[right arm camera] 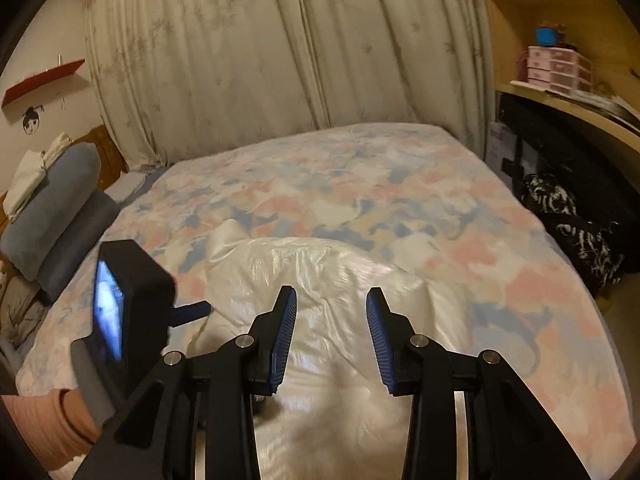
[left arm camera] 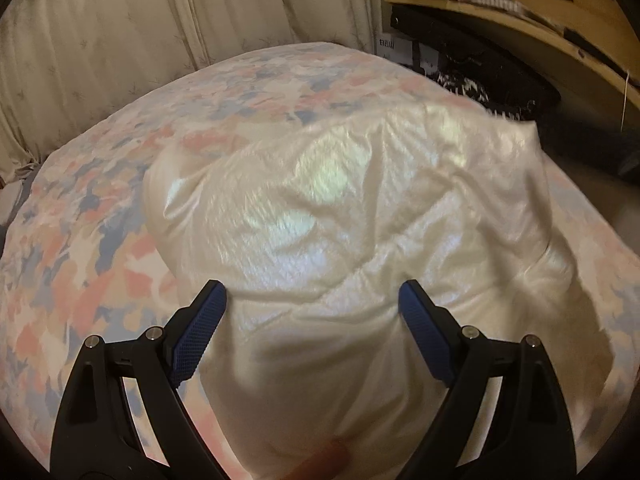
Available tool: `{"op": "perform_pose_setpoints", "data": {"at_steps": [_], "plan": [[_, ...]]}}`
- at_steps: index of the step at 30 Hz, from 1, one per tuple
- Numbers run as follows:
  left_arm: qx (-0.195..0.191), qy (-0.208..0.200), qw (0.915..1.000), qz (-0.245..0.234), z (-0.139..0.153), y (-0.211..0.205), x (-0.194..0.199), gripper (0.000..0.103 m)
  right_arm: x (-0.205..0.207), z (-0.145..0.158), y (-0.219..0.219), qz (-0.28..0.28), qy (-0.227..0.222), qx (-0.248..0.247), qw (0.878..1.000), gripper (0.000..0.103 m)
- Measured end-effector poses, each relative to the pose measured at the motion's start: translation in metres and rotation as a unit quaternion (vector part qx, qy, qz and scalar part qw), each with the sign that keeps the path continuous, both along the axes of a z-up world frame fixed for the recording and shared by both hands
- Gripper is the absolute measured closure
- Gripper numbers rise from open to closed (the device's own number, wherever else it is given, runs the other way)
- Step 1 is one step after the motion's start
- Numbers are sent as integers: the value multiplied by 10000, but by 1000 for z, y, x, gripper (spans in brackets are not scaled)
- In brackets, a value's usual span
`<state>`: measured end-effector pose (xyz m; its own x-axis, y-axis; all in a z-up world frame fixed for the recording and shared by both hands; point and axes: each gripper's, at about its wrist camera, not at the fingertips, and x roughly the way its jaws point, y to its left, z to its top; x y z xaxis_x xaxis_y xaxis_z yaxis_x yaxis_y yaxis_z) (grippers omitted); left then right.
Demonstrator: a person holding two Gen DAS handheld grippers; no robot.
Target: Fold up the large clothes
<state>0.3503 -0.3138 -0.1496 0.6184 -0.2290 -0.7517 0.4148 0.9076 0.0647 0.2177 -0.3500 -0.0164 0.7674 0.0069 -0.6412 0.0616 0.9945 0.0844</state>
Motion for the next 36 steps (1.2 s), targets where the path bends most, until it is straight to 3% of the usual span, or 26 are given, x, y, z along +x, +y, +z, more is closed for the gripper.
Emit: {"op": "perform_pose_setpoints", "data": {"at_steps": [7,13,19,24,36], "plan": [[-178,-7,9985,523,21,6,32,16,60,-41,-26,-433,557,-432,9966,66],[-71,241,9969,751,0,-6,59,12,87,-89,-78,-1055,915,-372,9895,67],[-53,304,9968,742,-16,-9,72,7,105,-124,-105,-1099,1069,-249,9879,67],[24,313,9970,711,-31,-9,79,1,114,-138,-106,-1081,1095,-193,9879,66],[147,150,9972,716,-50,-12,76,0,121,-152,-105,-1026,1106,-219,9883,65]]}}
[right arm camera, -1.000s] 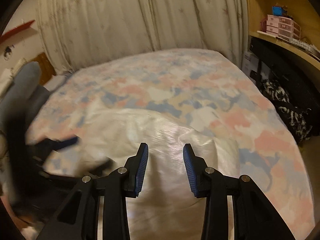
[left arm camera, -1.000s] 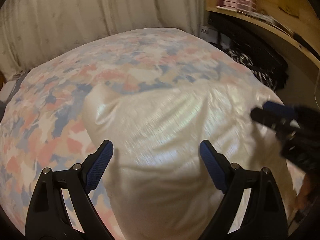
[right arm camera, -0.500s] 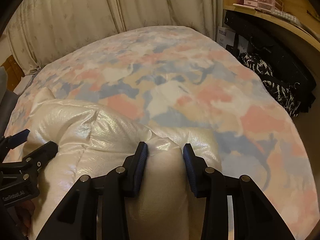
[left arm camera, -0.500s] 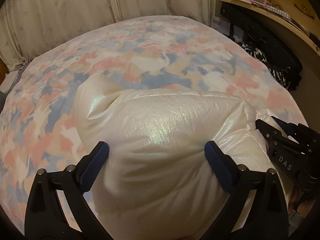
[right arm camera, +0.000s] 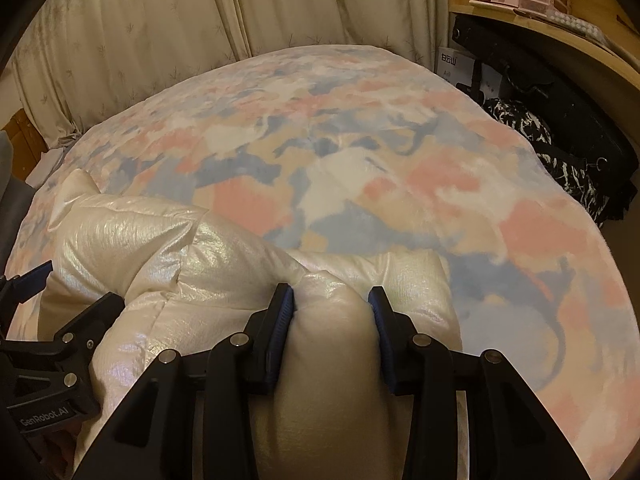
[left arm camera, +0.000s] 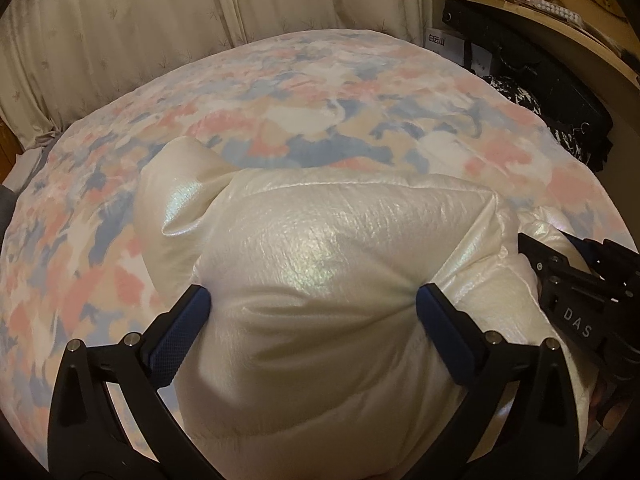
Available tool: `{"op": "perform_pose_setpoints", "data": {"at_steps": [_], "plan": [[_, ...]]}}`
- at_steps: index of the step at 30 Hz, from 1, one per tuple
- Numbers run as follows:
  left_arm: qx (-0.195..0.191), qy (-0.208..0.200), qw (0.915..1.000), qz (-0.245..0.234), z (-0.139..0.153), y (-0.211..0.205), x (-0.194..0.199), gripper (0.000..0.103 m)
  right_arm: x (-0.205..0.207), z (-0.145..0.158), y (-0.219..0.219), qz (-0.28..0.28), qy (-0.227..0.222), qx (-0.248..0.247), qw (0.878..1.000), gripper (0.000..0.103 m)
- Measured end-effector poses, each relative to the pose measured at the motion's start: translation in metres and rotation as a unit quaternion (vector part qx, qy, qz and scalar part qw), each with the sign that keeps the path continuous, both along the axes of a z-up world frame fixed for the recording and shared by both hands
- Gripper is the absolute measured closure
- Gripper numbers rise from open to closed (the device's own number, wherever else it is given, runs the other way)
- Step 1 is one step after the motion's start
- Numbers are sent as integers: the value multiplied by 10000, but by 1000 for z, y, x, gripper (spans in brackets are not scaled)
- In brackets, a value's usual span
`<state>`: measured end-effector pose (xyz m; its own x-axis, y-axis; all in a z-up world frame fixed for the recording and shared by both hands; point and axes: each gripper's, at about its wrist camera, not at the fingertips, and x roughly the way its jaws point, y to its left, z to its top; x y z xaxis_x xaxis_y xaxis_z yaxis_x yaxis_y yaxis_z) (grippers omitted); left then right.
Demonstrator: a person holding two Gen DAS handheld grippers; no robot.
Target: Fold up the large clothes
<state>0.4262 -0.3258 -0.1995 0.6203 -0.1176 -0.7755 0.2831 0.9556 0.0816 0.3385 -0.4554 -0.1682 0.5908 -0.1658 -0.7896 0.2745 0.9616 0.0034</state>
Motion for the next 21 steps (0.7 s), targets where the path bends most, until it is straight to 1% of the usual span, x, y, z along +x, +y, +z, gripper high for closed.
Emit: {"op": "perform_pose_setpoints", "data": {"at_steps": [9,13,16,18,19,20,21], "plan": [[2,-38,10000,-3,-5,2,-3,0,0,-4,1,7,-15,-7,10000,63],[7,-15,10000,-21,-4,4,-4,0,-2,-3,0,23,8,94,10000,61],[-2,22,10000,-12,-1,8,-5,0,-8,4,-3,2,-67,204,9998,52],[-48,86,10000,3,2,11,-6,0,-14,11,-6,-55,-130,297,9995,35],[-77,120,9999,-1,4,13,-7,0,-17,15,-7,-60,-176,373,9991,31],[-93,149,9998,-15,6,15,-7,0,-20,19,-8,-54,-228,439,9988,24],[-103,173,9998,-17,8,15,-8,0,-24,24,-9,-27,-288,485,9984,22]]}}
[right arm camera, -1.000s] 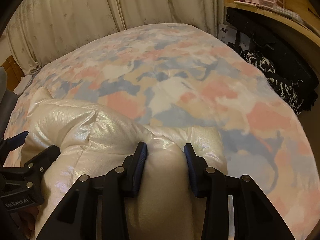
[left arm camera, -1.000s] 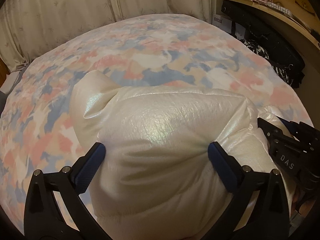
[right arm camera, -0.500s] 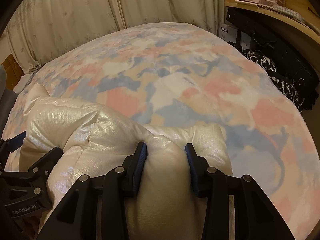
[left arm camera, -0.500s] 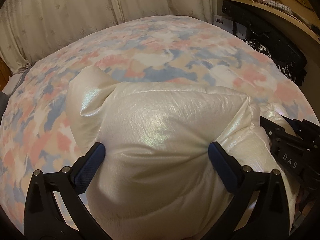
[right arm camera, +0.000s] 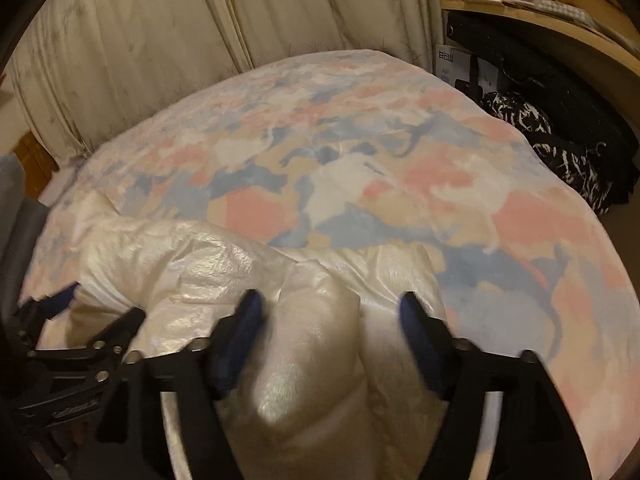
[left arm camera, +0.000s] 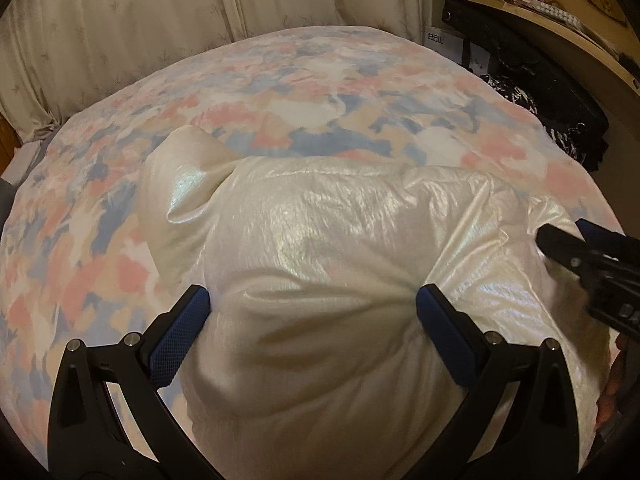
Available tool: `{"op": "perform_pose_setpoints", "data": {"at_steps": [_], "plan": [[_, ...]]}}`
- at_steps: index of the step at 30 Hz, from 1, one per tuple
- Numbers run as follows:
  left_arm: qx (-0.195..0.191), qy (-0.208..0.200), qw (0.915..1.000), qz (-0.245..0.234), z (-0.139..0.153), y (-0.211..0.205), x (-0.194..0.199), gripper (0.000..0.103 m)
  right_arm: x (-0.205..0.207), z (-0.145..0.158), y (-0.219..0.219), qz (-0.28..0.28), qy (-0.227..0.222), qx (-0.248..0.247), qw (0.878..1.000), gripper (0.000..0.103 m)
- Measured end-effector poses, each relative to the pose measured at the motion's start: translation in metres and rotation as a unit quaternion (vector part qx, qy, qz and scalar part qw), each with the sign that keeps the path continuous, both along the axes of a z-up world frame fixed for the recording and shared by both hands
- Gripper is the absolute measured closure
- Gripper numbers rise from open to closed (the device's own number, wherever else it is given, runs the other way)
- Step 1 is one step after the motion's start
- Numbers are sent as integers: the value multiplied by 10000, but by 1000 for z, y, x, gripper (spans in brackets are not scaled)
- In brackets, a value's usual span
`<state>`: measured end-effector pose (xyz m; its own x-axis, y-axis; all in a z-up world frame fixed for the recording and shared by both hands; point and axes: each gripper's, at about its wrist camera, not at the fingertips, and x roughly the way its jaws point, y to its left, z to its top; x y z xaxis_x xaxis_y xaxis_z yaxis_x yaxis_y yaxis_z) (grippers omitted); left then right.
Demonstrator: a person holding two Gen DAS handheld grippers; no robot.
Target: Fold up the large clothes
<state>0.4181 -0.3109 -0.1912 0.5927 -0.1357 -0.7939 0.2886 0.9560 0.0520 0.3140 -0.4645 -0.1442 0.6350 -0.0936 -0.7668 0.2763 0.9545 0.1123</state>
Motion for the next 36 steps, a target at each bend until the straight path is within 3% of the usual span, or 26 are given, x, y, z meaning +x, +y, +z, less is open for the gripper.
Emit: {"op": "perform_pose_setpoints", "data": {"at_steps": [6,11,17,21,26,33,36], "plan": [[-401,350,9986,-82,18,14,-10,1,-26,34,5,198,-260,121,9994,10],[-597,416,9968,-343,44,31,-32,1,-50,68,9,384,-305,260,9985,1],[-1003,484,9931,-365,72,65,-55,1,-80,100,6,524,-244,496,9971,1],[-1270,735,9886,-324,74,87,-61,1,-96,112,1,629,-135,576,9963,1],[-1578,1160,9803,-257,51,104,-66,1,-106,101,-1,663,96,507,9965,1],[-1743,1826,9667,-420,5,102,-76,1,-107,49,-15,544,562,824,9935,1],[-1805,1853,9650,-430,-6,103,-81,1,-108,28,-20,494,743,912,9918,1]]}}
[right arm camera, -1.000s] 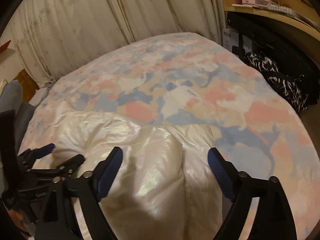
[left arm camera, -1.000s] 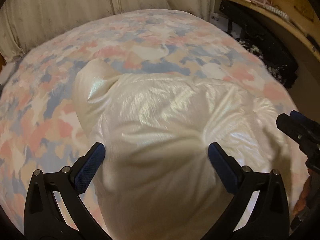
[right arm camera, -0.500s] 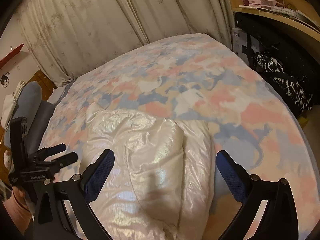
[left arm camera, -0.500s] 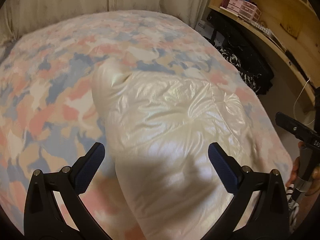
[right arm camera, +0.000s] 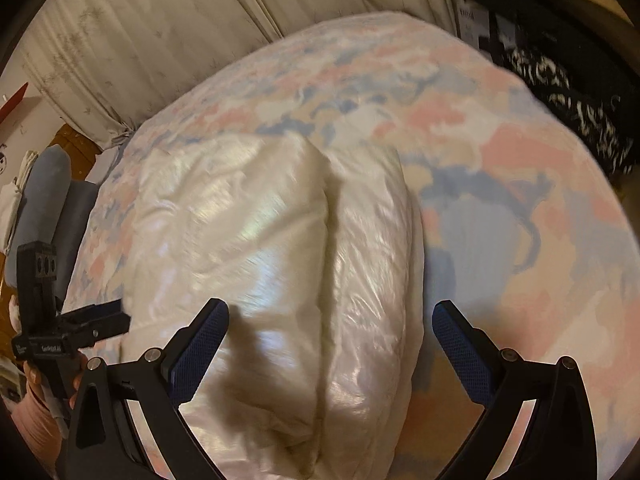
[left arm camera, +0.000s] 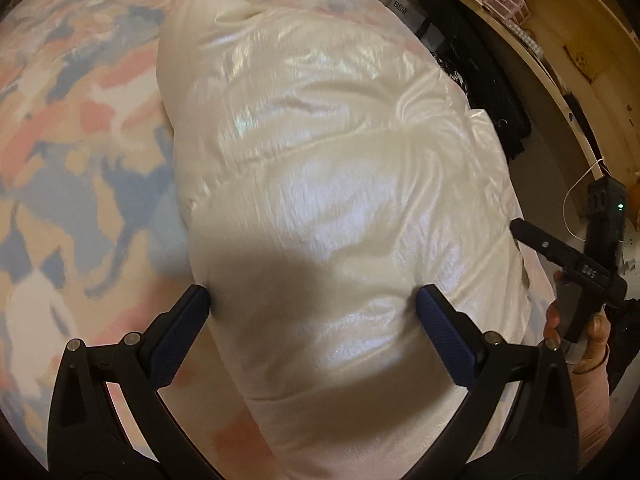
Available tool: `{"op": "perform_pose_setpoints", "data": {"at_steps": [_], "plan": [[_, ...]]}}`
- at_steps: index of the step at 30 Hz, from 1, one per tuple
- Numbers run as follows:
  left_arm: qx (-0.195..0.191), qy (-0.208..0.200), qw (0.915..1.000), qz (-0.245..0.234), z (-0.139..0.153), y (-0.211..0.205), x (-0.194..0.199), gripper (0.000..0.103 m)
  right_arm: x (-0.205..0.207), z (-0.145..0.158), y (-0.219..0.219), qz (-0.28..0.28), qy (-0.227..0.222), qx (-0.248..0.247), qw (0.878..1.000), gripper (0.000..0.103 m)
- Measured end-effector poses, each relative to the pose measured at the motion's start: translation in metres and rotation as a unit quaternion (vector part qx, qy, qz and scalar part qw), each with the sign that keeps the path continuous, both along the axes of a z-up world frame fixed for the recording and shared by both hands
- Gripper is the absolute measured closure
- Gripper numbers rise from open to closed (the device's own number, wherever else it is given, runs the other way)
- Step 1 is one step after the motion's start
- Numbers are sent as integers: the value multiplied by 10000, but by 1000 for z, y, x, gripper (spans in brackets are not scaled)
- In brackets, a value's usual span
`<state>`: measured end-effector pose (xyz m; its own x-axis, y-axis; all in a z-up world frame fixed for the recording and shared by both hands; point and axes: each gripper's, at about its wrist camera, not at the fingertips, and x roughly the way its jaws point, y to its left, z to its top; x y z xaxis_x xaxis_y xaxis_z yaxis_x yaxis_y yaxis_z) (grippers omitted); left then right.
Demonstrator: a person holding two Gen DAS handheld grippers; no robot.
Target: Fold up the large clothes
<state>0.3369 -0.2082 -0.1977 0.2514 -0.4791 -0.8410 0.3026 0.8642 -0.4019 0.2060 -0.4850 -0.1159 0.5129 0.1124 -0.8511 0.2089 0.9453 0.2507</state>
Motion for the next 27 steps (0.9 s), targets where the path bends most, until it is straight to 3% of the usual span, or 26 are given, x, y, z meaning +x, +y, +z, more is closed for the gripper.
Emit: {"op": "perform_pose_setpoints", "data": {"at_steps": [8,11,14,19,27], "plan": [[-299,131,9995,-4,-16,11,-3,0,-5,-50,-22,-204,280,1070,9937,0],[-420,213,9989,-19,-21,16,-1,0,-7,-76,-32,-290,472,1858,9810,0],[-554,437,9975,0,-28,24,5,0,-7,-89,-38,-311,555,2343,9701,0],[-855,1005,9912,83,-42,40,7,0,-3,-93,-39,-124,557,2606,9638,0],[-1067,1087,9883,71,-55,44,14,0,-2,-92,-39,136,326,3034,9522,0]]}}
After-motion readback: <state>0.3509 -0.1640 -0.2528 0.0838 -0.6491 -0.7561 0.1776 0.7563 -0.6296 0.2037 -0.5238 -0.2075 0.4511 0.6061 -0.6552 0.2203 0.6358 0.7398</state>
